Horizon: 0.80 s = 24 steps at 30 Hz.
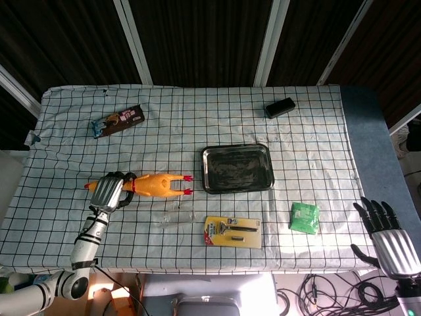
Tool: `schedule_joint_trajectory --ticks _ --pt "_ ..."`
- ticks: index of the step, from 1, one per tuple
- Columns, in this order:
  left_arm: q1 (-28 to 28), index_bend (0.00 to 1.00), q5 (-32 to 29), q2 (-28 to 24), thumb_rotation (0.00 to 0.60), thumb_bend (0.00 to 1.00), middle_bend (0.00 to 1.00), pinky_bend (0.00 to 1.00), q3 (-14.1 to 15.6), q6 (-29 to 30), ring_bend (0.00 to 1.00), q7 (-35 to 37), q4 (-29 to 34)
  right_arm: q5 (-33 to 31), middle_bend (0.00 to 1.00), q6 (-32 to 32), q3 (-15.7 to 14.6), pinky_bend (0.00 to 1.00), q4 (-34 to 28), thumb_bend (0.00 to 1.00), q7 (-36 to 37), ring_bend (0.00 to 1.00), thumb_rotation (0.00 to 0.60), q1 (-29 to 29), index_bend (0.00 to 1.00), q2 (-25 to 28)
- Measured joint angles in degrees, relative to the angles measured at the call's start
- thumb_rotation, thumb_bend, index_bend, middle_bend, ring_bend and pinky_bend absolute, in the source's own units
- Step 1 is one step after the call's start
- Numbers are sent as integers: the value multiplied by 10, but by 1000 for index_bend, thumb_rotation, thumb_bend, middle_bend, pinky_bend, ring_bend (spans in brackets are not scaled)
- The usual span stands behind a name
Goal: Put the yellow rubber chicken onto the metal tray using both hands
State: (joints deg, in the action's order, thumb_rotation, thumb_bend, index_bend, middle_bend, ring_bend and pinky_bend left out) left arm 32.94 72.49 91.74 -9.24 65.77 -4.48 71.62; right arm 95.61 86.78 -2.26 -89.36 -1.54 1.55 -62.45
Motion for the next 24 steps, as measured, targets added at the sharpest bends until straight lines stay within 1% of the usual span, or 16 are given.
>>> schedule_joint_trajectory --ticks 4,8,11,14,17,19,23,24 --pt "-8 611 29 -23 600 835 726 549 4 16 430 39 29 17 0 -11 -2 0 -7 154 27 0 600 15 0 2" --pt "-15 611 38 -41 600 835 728 552 6 27 430 42 69 32 0 -22 9 0 -35 154 66 0 600 46 0 7" --pt "-19 611 37 -50 600 834 728 553 7 30 431 27 101 36 0 -40 26 0 -78 154 68 0 600 73 0 14" --pt "-21 611 28 -53 600 838 728 554 6 30 432 -1 132 26 0 -78 47 0 -139 153 46 0 600 106 0 21" --pt "-21 610 14 -49 600 840 728 556 4 29 434 -34 158 -8 0 -134 74 0 -204 154 -4 0 600 146 0 22" --pt "-20 610 6 -44 600 841 729 556 2 29 434 -56 170 -49 0 -170 94 0 -238 154 -46 0 600 175 0 16" --pt "-15 610 -15 -24 600 843 728 557 -3 31 434 -114 193 -151 0 -220 129 0 -279 154 -132 0 600 231 0 -15" --pt "-13 610 -20 -19 600 844 728 557 -5 32 434 -126 198 -186 0 -231 138 0 -286 154 -160 0 600 249 0 -29"
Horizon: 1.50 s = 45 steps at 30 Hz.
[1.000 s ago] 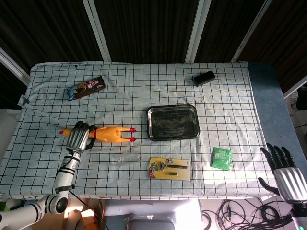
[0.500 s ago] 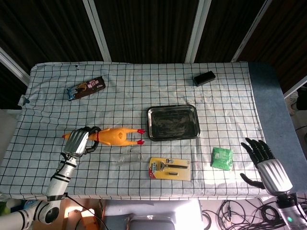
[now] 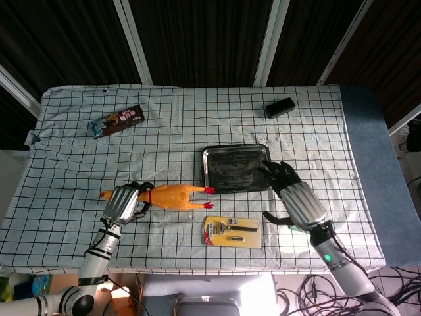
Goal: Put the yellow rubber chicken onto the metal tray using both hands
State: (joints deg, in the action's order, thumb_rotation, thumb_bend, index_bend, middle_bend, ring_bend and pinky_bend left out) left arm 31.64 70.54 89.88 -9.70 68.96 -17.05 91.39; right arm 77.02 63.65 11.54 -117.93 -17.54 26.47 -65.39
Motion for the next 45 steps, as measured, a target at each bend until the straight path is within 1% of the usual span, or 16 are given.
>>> schedule_joint_trajectory --ticks 6,9,12,15,20,23,25,28,30,31,33,35,38,40,43,45 --pt "9 610 -20 26 600 847 728 557 -7 7 434 -54 24 -176 0 -33 34 0 -10 153 -125 0 600 97 0 -88" --pt "11 610 -25 28 600 846 729 557 -12 11 434 -60 29 -251 0 -36 44 0 -2 154 -176 0 600 148 0 -142" --pt "12 610 -27 26 600 846 728 557 -16 13 434 -59 28 -303 0 -31 49 0 16 154 -214 0 600 193 0 -192" --pt "12 610 -28 24 600 847 728 557 -18 11 434 -52 28 -321 0 -20 50 0 46 154 -232 0 600 217 0 -233" --pt "14 610 -26 20 600 850 728 557 -18 6 434 -45 35 -324 0 1 53 0 104 154 -238 0 600 244 16 -296" --pt "13 610 -21 13 600 850 728 556 -19 6 434 -38 43 -322 15 13 56 0 137 154 -240 0 600 259 98 -326" --pt "13 610 -19 9 600 849 728 557 -18 6 434 -35 50 -317 64 19 59 12 158 154 -236 0 600 266 178 -342" --pt "12 610 -15 3 600 850 728 557 -15 3 434 -27 62 -305 172 22 64 99 186 154 -216 22 600 271 310 -362" --pt "11 610 -13 -2 600 851 728 556 -14 2 434 -23 67 -298 265 22 67 191 201 153 -196 97 600 273 429 -375" --pt "11 610 -13 -4 600 851 728 556 -14 1 434 -21 68 -295 312 22 69 257 206 154 -189 158 600 274 497 -381" --pt "11 610 -14 -7 600 851 728 556 -14 -1 434 -18 69 -292 404 24 71 426 211 160 -182 295 600 275 622 -389" --pt "11 610 -14 -8 600 852 728 557 -13 -4 434 -16 71 -292 522 29 71 619 211 192 -187 463 600 276 762 -391" --pt "12 610 -13 -7 600 853 728 557 -10 -4 434 -18 70 -288 716 44 71 836 215 309 -196 681 600 277 966 -396" --pt "11 610 -14 -7 600 853 728 557 -10 -4 434 -19 69 -273 788 55 68 918 222 375 -199 760 600 278 1000 -401" --pt "12 610 -18 -7 600 852 728 556 -9 -6 434 -19 67 -242 822 66 57 958 237 421 -206 798 600 278 1000 -407" --pt "12 610 -20 -7 600 852 727 556 -9 -9 434 -18 66 -230 828 69 48 968 246 431 -212 806 600 277 1000 -409"
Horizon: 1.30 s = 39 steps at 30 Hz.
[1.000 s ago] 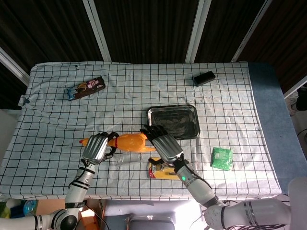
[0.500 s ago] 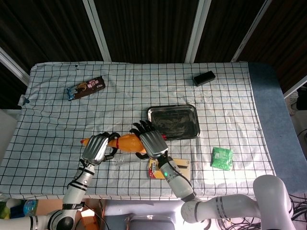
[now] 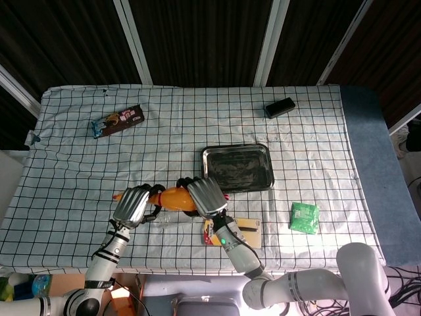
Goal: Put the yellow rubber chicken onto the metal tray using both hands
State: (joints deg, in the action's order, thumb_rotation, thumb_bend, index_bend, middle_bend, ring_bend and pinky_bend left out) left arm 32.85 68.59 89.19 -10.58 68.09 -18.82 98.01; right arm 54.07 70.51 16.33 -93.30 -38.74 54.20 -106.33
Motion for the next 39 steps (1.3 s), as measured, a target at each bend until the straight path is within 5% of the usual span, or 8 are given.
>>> schedule_joint_trajectory --ticks 7,9,12,14,20,35,38,39 --pt "1 610 -1 -1 600 852 728 556 3 -3 433 -1 -3 14 833 6 -7 954 6 434 -14 789 600 -6 995 -2" --pt "2 610 -1 -2 600 849 728 556 3 -4 434 -2 -3 12 721 5 -6 770 2 397 -9 621 600 -9 789 -2" --pt "2 610 -1 -3 600 848 728 556 4 -4 433 -2 -1 2 242 -18 -8 227 -16 264 1 141 600 -12 109 12" --pt "2 610 -1 -4 600 847 728 556 4 -4 433 -3 -1 -15 27 -38 -9 23 -32 195 2 2 600 -13 0 27" --pt "2 610 -5 -5 600 848 728 556 4 -5 434 -6 -2 -60 0 -72 -9 0 -86 132 -8 0 600 -11 0 78" --pt "4 610 -13 -7 600 848 728 556 4 -6 433 -12 -1 -52 22 -73 -16 0 -92 127 9 0 600 -6 18 83" --pt "4 610 -12 -9 600 847 728 556 4 -5 434 -12 0 -55 266 -65 -13 225 -89 179 13 171 600 -6 315 77" --pt "4 610 -12 -9 600 847 728 556 4 -4 434 -12 1 -51 413 -58 -12 439 -86 222 15 327 600 -7 514 71"
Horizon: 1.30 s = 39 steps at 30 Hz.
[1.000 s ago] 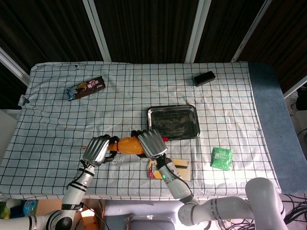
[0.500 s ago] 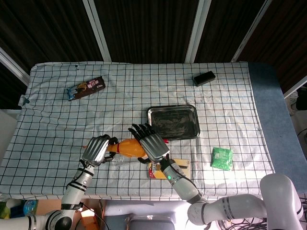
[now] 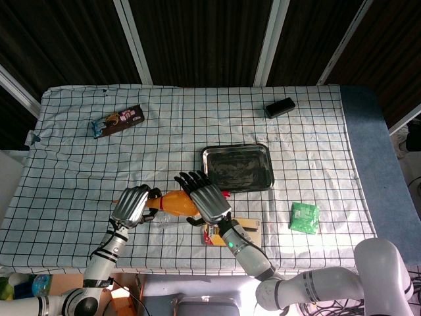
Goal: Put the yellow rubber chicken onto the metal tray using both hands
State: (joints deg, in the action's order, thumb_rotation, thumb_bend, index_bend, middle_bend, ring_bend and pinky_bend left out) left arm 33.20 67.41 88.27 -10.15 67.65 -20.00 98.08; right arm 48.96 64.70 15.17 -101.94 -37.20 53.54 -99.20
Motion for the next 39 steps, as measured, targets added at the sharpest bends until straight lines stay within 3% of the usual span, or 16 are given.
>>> schedule_joint_trajectory --ticks 1,4,6,11,19,21,22,24,25,26,27,28,30,39 --pt "0 610 0 0 600 847 728 556 0 0 434 0 0 4 534 6 1 641 3 267 2 482 600 0 679 -4" --pt "0 610 -1 -1 600 848 728 556 1 -1 434 0 0 24 745 31 1 898 16 400 3 708 600 -2 933 -22" --pt "0 610 -2 -2 600 849 728 557 1 -2 434 1 1 46 800 51 1 950 30 462 5 763 600 -4 988 -35" --pt "0 610 -3 -5 600 849 728 556 0 -3 433 3 2 95 868 86 0 999 69 581 12 824 600 -11 1000 -69" --pt "2 610 -4 -3 600 848 728 556 1 -4 434 0 2 99 879 83 -2 999 79 591 -8 829 600 -16 1000 -70" --pt "2 610 -6 -2 600 848 728 556 1 -5 433 -2 1 98 861 82 -2 945 77 551 -11 773 600 -17 943 -69" --pt "3 610 -6 -2 600 848 728 556 1 -5 433 -2 0 96 790 81 -1 856 75 502 -11 682 600 -18 827 -69" --pt "3 610 -7 -1 600 848 728 556 1 -5 434 -3 0 84 560 74 -1 617 64 402 -8 444 600 -21 486 -64" --pt "4 610 -6 -1 600 848 728 556 1 -5 434 -3 0 79 396 67 -2 449 60 354 -9 285 600 -21 266 -59" --pt "3 610 -6 -1 600 849 728 556 1 -5 434 -3 -1 75 244 59 -2 278 55 315 -10 144 600 -22 109 -54" --pt "3 610 -7 -1 600 849 728 556 1 -4 434 -3 -1 68 156 48 -3 175 48 290 -12 76 600 -22 44 -46" --pt "3 611 -7 -1 600 849 728 556 1 -4 434 -3 -1 60 49 40 -3 55 43 256 -14 10 600 -22 0 -39" --pt "3 610 -9 -1 600 848 728 556 1 -5 434 -4 -3 37 0 21 -3 1 29 223 -21 0 600 -20 0 -23" --pt "4 611 -13 0 600 848 728 556 0 -5 434 -5 -5 2 0 -10 -4 0 -3 189 -24 0 600 -14 0 11"
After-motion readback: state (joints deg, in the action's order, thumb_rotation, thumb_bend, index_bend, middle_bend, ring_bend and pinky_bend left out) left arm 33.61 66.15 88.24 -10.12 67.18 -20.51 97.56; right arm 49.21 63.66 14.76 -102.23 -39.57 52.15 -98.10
